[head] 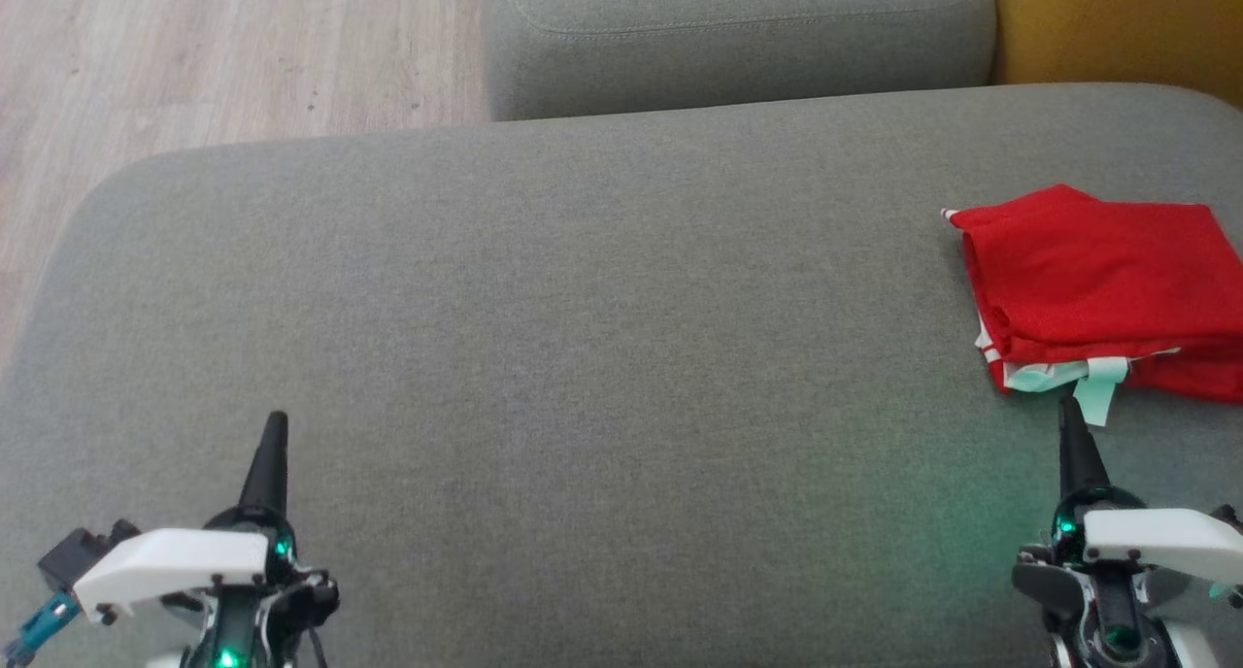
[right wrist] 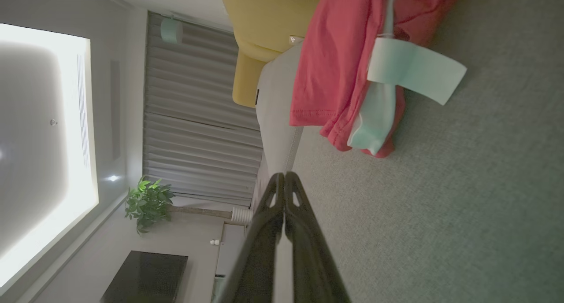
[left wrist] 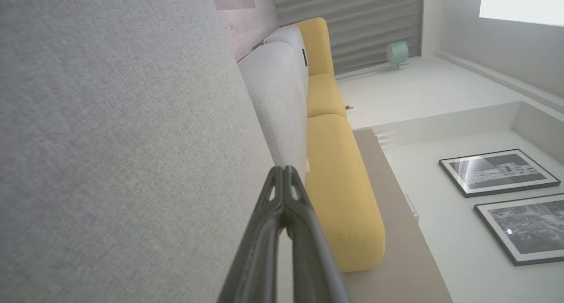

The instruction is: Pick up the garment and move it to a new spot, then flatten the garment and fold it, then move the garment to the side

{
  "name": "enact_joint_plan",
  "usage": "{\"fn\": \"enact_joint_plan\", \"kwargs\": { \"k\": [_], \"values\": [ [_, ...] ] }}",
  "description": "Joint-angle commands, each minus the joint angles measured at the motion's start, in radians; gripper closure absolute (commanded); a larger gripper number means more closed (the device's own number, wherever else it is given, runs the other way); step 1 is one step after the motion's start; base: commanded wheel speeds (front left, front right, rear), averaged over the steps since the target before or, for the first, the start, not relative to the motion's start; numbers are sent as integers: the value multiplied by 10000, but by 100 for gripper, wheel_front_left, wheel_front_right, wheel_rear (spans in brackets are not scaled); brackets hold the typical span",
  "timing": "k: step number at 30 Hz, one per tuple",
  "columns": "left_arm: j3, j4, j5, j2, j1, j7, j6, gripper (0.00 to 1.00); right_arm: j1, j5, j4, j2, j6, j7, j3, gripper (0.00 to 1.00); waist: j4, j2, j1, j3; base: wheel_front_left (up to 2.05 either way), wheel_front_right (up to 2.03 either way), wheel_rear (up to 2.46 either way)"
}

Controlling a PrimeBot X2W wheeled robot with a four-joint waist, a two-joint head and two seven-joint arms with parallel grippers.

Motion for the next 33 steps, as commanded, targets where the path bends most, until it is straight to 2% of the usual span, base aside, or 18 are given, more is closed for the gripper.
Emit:
{"fn": "enact_joint_plan", "kwargs": {
  "k": [1, 23, 33],
  "values": [
    [353, -296, -300, 64, -578, 129, -92, 100, -619, 330, -429, -150, -6, 142, 92, 100, 2, 0, -1, 2, 0, 0, 0],
    [778, -284, -2596, 72, -822, 776, -322, 100, -730, 2703, -550, -141, -7, 789, -256, 100, 28, 0, -1, 28, 0, 0, 0],
    [781, -285, -2613, 72, -824, 781, -324, 100, -732, 2704, -550, -127, -7, 810, -279, 100, 28, 0, -1, 28, 0, 0, 0]
  ]
}}
